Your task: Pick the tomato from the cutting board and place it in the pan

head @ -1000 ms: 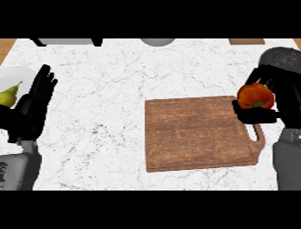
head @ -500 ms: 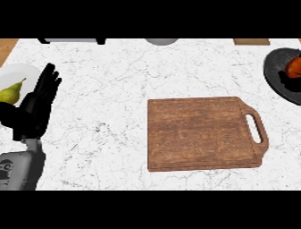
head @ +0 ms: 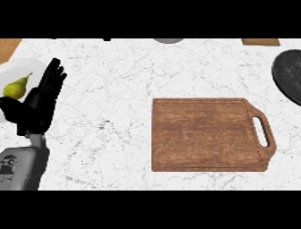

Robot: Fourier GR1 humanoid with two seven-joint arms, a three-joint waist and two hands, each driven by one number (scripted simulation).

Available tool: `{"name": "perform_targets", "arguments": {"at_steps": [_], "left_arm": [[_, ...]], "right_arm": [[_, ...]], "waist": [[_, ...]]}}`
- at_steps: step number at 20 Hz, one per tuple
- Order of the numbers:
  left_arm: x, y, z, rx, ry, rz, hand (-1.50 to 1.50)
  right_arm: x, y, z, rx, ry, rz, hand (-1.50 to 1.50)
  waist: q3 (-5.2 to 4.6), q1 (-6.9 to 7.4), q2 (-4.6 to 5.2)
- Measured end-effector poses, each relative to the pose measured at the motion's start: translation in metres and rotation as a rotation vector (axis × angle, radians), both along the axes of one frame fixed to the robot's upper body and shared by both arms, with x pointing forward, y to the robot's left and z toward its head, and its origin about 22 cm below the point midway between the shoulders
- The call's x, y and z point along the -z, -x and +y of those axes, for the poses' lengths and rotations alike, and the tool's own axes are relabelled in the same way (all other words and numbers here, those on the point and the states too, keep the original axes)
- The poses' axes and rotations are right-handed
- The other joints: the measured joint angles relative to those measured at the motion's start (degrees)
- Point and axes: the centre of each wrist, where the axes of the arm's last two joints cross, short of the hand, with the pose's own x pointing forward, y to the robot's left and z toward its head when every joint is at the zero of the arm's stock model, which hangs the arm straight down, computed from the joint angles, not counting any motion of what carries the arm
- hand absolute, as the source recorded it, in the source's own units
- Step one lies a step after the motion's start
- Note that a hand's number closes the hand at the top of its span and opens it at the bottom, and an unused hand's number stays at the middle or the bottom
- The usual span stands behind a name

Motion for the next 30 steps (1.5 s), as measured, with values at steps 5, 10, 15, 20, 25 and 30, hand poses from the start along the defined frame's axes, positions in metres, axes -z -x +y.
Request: {"name": "perform_targets", "arguments": {"at_steps": [5,10,15,20,25,30], "left_arm": [[-0.003,-0.004,-0.009,0.021,0.0,-0.009,0.0],[-0.006,-0.006,-0.01,0.039,0.002,-0.018,0.0],[-0.005,-0.007,-0.009,0.046,0.003,-0.021,0.0],[0.0,-0.007,-0.01,0.042,0.005,-0.017,0.0],[0.004,-0.003,-0.006,0.035,0.007,-0.012,0.0],[0.007,-0.002,-0.005,0.012,0.005,-0.003,0.0]], "right_arm": [[0.013,0.006,-0.021,0.038,-0.003,-0.002,1.5],[0.029,0.008,-0.026,0.046,-0.088,0.025,-1.5],[0.046,0.012,-0.029,-0.016,-0.28,0.157,-1.5],[0.053,0.016,-0.03,-0.079,-0.359,0.169,-1.5],[0.053,0.018,-0.034,-0.115,-0.438,0.024,-1.5],[0.052,0.036,-0.055,-0.147,-0.563,-0.118,-1.5]], "waist": [[0.17,1.06,0.61],[0.29,2.04,0.99],[0.36,2.36,1.15],[0.39,2.14,1.19],[0.4,1.66,0.8],[0.34,0.17,0.35]]}}
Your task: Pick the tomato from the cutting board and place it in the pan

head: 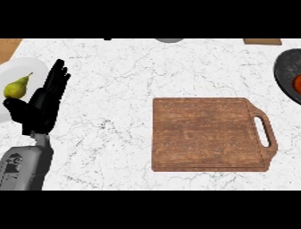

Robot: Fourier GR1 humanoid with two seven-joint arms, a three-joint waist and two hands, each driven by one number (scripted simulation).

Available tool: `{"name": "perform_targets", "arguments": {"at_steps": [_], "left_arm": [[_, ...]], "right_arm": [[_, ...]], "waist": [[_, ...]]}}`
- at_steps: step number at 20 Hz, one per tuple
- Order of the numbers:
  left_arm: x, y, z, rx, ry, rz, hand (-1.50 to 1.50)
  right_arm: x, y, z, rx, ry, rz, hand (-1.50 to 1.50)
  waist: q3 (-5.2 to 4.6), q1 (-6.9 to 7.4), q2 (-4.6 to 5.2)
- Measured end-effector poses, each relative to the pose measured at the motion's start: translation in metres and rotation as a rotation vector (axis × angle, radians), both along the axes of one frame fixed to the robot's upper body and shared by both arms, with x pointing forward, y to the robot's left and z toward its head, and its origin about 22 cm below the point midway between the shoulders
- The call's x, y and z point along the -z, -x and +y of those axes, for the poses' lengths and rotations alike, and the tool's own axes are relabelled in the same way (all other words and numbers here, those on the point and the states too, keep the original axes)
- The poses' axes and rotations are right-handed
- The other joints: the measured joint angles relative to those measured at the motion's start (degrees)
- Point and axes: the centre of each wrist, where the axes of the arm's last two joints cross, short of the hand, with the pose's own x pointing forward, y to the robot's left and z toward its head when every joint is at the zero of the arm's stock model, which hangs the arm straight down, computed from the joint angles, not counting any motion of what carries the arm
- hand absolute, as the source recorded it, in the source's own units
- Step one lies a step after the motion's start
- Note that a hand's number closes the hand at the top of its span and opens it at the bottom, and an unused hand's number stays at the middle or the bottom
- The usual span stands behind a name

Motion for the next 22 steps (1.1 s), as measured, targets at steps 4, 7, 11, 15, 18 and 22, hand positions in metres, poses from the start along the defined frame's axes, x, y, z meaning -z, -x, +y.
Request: {"name": "perform_targets", "arguments": {"at_steps": [4,7,11,15,18,22], "left_arm": [[-0.001,0.001,0.002,-0.023,0.002,0.01,0.0],[0.001,0.004,0.01,-0.038,-0.003,0.013,0.0],[0.004,0.004,0.016,-0.056,-0.007,0.023,0.0],[-0.003,0.005,0.02,-0.066,-0.008,0.02,0.0],[0.0,0.009,0.019,-0.062,-0.007,0.031,0.0],[0.004,0.014,0.018,-0.062,-0.005,0.034,0.0]], "right_arm": [[0.002,0.025,-0.023,-0.074,-0.116,-0.039,-1.5],[0.001,0.05,-0.044,-0.133,-0.171,-0.062,-1.5],[-0.001,0.082,-0.067,-0.141,-0.189,-0.069,-1.5],[-0.007,0.107,-0.084,-0.117,-0.179,-0.056,-1.5],[-0.006,0.125,-0.093,-0.102,-0.172,-0.03,-1.5],[-0.007,0.134,-0.097,-0.103,-0.149,0.002,-1.5]], "waist": [[-0.14,-1.11,-0.59],[-0.21,-1.76,-0.91],[-0.34,-2.56,-1.27],[-0.44,-3.03,-1.61],[-0.49,-3.29,-1.76],[-0.55,-3.4,-1.87]]}}
